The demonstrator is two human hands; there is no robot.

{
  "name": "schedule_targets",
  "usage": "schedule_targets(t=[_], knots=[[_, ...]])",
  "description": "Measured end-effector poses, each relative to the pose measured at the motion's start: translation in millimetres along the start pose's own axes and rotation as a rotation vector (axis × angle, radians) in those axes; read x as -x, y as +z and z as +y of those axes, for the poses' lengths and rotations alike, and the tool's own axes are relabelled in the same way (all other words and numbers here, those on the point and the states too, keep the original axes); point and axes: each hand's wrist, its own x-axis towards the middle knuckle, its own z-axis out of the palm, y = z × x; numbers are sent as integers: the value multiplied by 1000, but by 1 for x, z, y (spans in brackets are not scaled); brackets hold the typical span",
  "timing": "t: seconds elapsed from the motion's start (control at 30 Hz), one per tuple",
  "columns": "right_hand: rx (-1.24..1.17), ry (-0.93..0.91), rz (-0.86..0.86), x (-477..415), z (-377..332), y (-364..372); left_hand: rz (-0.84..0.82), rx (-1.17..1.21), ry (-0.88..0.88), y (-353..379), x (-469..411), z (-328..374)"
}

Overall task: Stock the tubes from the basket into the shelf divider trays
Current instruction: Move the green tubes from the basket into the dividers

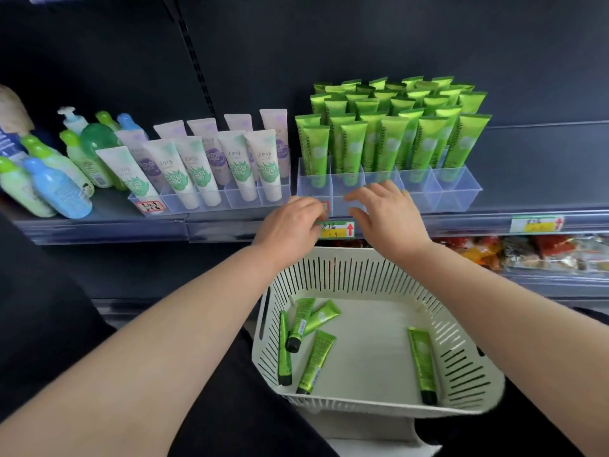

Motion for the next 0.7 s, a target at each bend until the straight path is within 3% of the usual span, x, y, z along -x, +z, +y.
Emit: schedule_targets(t=[0.37, 0.57, 0.7], knots=[[9, 139, -271, 93, 27, 41, -227, 35, -58, 57, 34, 20], [44, 283, -567, 145, 46, 71, -368, 52, -89, 102, 65, 28], [21, 519, -908, 181, 65, 92, -483, 41, -113, 133, 88, 34]])
